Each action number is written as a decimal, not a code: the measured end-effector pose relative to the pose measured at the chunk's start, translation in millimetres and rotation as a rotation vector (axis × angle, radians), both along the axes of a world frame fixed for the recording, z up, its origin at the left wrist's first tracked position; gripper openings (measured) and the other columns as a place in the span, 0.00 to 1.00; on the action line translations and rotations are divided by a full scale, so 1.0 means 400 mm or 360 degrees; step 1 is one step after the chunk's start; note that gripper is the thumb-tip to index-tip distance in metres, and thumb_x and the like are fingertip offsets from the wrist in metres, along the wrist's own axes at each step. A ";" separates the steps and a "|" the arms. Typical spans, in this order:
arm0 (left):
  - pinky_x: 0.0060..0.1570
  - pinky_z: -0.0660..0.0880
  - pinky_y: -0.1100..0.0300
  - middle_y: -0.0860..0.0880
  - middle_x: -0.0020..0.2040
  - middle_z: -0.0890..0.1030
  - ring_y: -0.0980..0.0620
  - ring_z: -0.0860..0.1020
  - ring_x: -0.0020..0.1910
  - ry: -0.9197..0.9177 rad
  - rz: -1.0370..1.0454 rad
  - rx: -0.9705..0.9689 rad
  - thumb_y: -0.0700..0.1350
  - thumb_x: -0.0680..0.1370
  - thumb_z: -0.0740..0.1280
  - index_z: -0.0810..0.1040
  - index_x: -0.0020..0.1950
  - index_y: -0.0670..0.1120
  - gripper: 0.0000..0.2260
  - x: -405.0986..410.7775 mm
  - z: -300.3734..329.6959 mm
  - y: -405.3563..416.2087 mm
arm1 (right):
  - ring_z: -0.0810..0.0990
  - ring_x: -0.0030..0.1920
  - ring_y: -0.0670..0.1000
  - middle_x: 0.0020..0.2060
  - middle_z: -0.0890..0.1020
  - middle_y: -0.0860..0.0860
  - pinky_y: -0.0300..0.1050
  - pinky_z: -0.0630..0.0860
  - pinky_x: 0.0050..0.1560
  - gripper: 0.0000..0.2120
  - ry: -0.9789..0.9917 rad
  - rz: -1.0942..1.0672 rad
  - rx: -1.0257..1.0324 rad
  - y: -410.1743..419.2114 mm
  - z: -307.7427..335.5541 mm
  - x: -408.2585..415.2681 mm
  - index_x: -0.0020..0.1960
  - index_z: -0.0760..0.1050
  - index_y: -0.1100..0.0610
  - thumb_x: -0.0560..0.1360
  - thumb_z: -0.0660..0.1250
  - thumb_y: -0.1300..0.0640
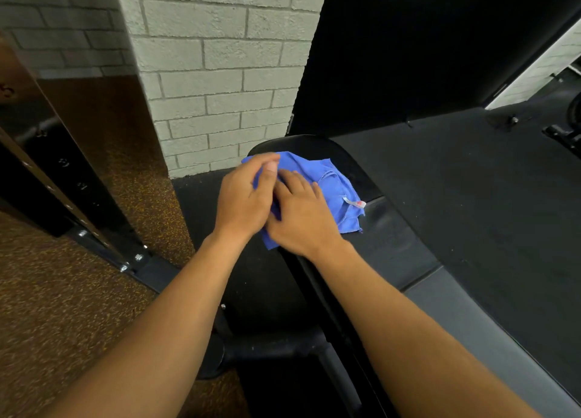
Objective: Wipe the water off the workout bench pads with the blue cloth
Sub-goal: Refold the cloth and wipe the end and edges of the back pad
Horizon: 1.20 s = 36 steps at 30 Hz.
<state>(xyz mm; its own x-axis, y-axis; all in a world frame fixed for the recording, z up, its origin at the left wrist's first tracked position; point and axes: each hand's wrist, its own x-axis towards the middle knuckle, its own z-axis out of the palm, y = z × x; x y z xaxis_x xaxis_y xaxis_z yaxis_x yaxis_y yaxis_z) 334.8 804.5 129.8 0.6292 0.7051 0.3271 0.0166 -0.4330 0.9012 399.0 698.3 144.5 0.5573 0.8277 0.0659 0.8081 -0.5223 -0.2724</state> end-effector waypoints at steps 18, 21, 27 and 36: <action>0.59 0.63 0.77 0.58 0.63 0.76 0.75 0.70 0.60 0.0053 -0.0073 -0.0115 0.48 0.86 0.57 0.77 0.69 0.48 0.15 0.070 -0.024 0.055 | 0.38 0.80 0.46 0.81 0.41 0.42 0.77 0.38 0.70 0.33 0.0179 -0.0359 -0.0470 0.057 0.011 0.276 0.80 0.44 0.35 0.77 0.46 0.28; 0.63 0.66 0.71 0.57 0.65 0.76 0.67 0.72 0.62 0.0046 0.0055 -0.0314 0.50 0.86 0.56 0.78 0.69 0.50 0.16 0.059 -0.036 0.071 | 0.38 0.80 0.45 0.81 0.41 0.41 0.73 0.40 0.73 0.26 0.0188 -0.0298 -0.0529 0.020 0.014 0.287 0.79 0.43 0.32 0.82 0.45 0.36; 0.61 0.63 0.75 0.55 0.68 0.76 0.61 0.71 0.67 0.0061 0.0172 -0.0562 0.50 0.87 0.55 0.77 0.70 0.50 0.17 0.016 -0.070 0.080 | 0.38 0.80 0.45 0.80 0.40 0.38 0.75 0.45 0.72 0.25 0.0379 -0.0568 -0.0514 -0.041 0.026 0.334 0.78 0.43 0.31 0.83 0.45 0.40; 0.61 0.64 0.74 0.53 0.68 0.78 0.58 0.73 0.68 -0.0032 0.0194 -0.0659 0.50 0.86 0.55 0.77 0.70 0.48 0.17 0.007 -0.078 0.077 | 0.36 0.80 0.48 0.80 0.39 0.39 0.77 0.35 0.70 0.26 0.0223 0.0065 -0.0559 0.054 0.026 0.114 0.79 0.41 0.33 0.83 0.46 0.39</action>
<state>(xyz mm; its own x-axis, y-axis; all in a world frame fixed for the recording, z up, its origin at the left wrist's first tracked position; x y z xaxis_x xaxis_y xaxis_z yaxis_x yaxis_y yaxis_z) 337.6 835.4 98.6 0.5297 0.8481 0.0124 0.0262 -0.0310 0.9992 444.6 720.0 154.9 0.5069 0.8079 -0.3006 0.7976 -0.5718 -0.1919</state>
